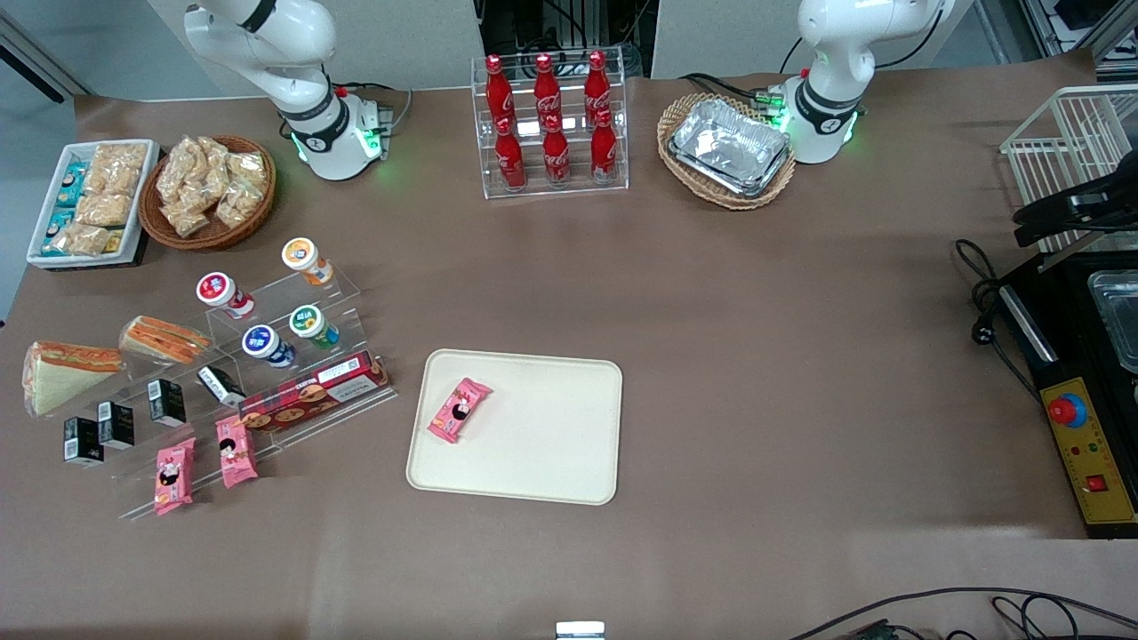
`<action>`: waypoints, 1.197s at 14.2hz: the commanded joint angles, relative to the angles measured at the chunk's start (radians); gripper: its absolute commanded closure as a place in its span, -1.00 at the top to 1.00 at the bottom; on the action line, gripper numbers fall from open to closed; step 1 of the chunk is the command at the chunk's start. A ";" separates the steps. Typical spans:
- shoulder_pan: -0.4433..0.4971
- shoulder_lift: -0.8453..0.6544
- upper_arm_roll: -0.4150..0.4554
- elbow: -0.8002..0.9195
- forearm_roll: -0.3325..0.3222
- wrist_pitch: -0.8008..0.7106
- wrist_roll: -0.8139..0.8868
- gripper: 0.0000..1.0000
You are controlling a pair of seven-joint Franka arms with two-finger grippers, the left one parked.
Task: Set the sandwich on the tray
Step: 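Lower the right gripper and grasp the plastic-wrapped sandwich on the rack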
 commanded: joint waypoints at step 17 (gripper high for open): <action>-0.074 0.113 -0.006 -0.242 0.082 0.427 -0.018 1.00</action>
